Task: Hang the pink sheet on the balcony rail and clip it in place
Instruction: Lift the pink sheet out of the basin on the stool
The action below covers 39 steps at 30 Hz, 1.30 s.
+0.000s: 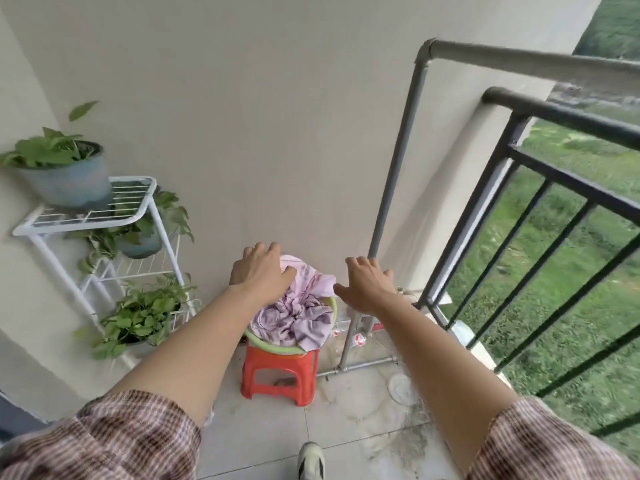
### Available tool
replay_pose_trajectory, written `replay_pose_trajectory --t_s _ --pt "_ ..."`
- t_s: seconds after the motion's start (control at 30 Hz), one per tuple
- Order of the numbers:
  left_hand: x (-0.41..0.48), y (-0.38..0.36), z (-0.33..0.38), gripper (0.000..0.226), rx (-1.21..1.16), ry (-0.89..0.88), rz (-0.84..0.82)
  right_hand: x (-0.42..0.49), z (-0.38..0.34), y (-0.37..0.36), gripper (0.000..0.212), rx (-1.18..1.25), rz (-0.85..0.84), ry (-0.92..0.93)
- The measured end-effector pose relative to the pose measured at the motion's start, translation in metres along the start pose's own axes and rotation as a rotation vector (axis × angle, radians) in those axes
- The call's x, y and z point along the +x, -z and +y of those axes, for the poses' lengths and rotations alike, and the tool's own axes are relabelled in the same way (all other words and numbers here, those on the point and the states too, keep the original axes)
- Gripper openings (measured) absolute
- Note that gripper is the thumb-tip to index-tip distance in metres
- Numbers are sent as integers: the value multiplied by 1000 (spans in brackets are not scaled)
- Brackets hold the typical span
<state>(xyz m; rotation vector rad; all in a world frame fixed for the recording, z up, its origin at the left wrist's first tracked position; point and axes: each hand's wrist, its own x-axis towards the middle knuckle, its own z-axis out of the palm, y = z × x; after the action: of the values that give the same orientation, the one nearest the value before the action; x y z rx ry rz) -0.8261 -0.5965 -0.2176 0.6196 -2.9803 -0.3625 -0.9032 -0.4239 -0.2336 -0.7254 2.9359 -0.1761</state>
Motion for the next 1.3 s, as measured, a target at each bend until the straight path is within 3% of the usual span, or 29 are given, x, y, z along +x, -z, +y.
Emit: replay_pose_trajectory --t_s 0.2,0.37,0.57,0.77,0.9,1.07,1.13,1.2,1.23,1.3 --pt "139 -73 -32 52 -64 102 -111 152 15 -68 58 13 -151 -16" --pt "234 -154 -54 35 -236 178 -190 260 29 -118 59 6 -287 -21" --pt "301 -232 -82 65 -284 253 -372 333 34 -185 60 56 -445 -71" --pt "348 -309 -110 51 -234 312 -501 390 40 -270 58 101 -547 -183" --pt "374 -361 -133 64 -219 280 -468 423 48 -323 63 193 -509 -307" --pt "392 -419 -145 83 -166 36 -424 443 66 -375 88 211 -412 -434" --pt "399 -440 -145 68 -149 0 -456 448 75 -393 74 185 -393 -453" --pt "404 -455 -147 34 -176 -9 -448 451 78 -403 27 218 -329 -429" --pt "407 -457 -147 22 -269 28 -411 450 78 -405 13 295 -282 -431" --pt "414 -448 -142 19 -544 213 -332 450 73 -400 20 538 -161 -496"
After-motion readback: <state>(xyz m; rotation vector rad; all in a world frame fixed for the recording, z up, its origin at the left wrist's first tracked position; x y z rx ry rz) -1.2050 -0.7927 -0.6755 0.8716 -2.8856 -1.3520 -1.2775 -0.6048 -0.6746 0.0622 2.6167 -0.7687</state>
